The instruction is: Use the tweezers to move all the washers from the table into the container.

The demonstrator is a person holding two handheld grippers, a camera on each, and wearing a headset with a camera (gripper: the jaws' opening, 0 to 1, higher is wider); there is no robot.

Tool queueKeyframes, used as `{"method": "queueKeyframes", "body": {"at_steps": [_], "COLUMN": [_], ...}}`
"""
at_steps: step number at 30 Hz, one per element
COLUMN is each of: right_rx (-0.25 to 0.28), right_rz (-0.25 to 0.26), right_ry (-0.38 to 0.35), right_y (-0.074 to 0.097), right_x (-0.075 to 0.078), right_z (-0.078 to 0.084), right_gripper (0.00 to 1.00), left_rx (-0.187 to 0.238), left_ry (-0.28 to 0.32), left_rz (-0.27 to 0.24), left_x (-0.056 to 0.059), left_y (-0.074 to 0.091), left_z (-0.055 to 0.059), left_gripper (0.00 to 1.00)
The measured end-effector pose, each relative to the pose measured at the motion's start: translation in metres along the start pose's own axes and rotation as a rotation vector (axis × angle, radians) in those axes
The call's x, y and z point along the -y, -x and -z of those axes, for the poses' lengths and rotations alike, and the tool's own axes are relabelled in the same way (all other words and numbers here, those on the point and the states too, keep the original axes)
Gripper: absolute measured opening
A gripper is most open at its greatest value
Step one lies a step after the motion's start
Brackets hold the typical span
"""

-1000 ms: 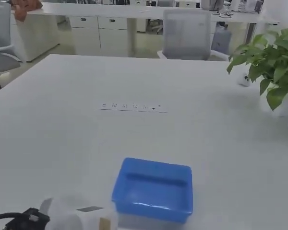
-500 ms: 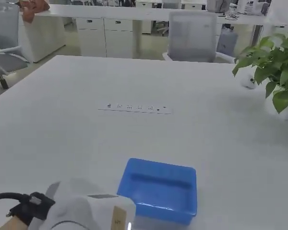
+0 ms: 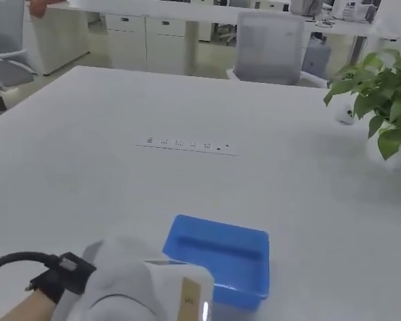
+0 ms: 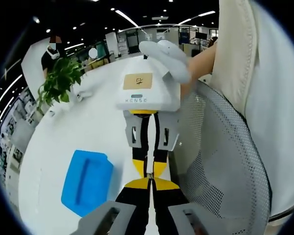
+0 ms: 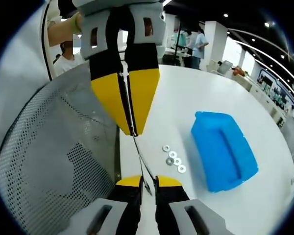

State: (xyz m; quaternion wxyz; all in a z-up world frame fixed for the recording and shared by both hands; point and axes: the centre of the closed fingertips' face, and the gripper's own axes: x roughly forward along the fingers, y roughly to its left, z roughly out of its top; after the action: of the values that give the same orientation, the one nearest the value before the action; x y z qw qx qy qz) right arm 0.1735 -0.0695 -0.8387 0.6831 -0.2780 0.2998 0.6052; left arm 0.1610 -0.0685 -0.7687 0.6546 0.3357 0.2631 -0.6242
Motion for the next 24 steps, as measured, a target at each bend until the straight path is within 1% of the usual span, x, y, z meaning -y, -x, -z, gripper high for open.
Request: {"method": "queueKeyframes", "body": {"at_steps": [4, 8, 10, 11, 12, 13, 15, 18, 22, 24], "right_rx": [0.010, 0.009, 0.012, 0.014, 0.017, 0.022, 0.035, 0.043, 0.081, 0.096], "right_rz": [0.005, 0.008, 0.009, 0.016, 0.023, 0.024, 0.029, 0.040, 0.071, 0.088], "right_ry": [0.001, 0.017, 0.019, 0.021, 0.018, 0.015, 0.014, 0.018, 0.017, 0.003], "right_y": [-0.001, -0.003, -0.005, -0.007, -0.009, -0.009, -0.011, -0.013, -0.012, -0.012], "right_x": [0.000, -0.001, 0.000, 0.002, 0.004, 0.005, 0.009, 0.015, 0.027, 0.032], "right_z": [-0.001, -0.004, -0.007, -0.010, -0.012, -0.014, -0.019, -0.025, -0.034, -0.038], "right_gripper": [0.05, 0.04, 0.04, 0.04, 0.04, 0.04, 0.04, 0.04, 0.04, 0.05], "left_rx": [0.000, -0.004, -0.015, -0.035, -0.046, -0.044, -0.042, -0.053, -0.059, -0.068], "left_ry": [-0.002, -0.011, -0.024, -0.041, -0.053, -0.050, -0.044, -0.039, -0.028, -0.027], "left_rz": [0.003, 0.001, -0.006, -0.014, -0.018, -0.018, -0.025, -0.044, -0.069, -0.083], "left_x": [-0.003, -0.004, -0.006, -0.008, -0.009, -0.009, -0.014, -0.022, -0.030, -0.033], "left_y": [0.000, 0.002, 0.004, 0.006, 0.007, 0.007, 0.011, 0.016, 0.024, 0.027], "left_z": [0.001, 0.002, 0.003, 0.005, 0.006, 0.005, 0.006, 0.010, 0.013, 0.016], "left_gripper": [0.00, 0.00, 0.00, 0.00, 0.00, 0.00, 0.00, 0.00, 0.00, 0.00]}}
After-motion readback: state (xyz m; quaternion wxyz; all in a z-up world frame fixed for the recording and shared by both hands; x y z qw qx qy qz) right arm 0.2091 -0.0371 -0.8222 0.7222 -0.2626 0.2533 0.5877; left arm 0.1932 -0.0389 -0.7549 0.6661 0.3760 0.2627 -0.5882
